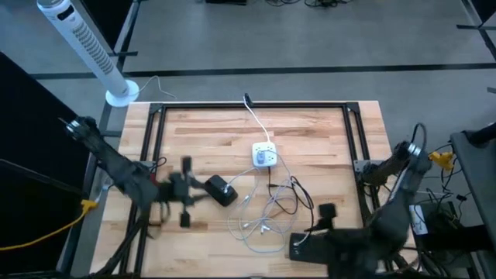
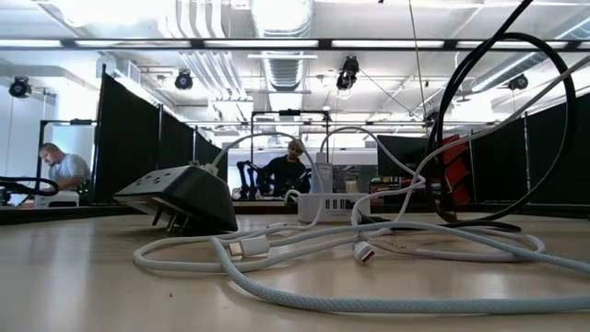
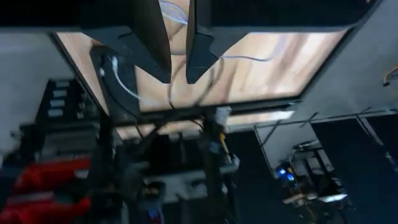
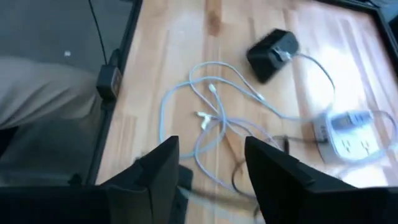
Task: Insert USB
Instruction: Return to Home Position
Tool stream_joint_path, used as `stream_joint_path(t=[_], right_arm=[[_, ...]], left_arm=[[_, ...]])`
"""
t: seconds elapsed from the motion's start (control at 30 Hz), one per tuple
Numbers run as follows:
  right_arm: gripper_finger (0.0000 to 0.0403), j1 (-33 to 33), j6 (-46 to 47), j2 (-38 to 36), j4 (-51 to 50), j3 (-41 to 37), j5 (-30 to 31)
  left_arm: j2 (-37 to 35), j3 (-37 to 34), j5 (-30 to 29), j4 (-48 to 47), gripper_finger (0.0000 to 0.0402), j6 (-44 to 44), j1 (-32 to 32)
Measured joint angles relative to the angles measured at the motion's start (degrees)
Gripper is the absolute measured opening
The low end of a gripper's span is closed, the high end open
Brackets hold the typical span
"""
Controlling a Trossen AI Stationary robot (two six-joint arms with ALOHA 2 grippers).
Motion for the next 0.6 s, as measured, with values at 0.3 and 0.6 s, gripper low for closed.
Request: stream_joint_path(t=[0.3,0.6], right_arm=[[0.0077,5.5,13.8,-26.0,4.1,-26.3,4.4],[0.0003,5.7,12.8,-51.7,18.4,-51.8,9.3]], left_arm=[[-20.5,-11.1,-2.6,-4.9,0.0025,-8.8,-0.1],[-38.4,-30.8,-7.7,0.9,0.0025,-11.1,0.0]])
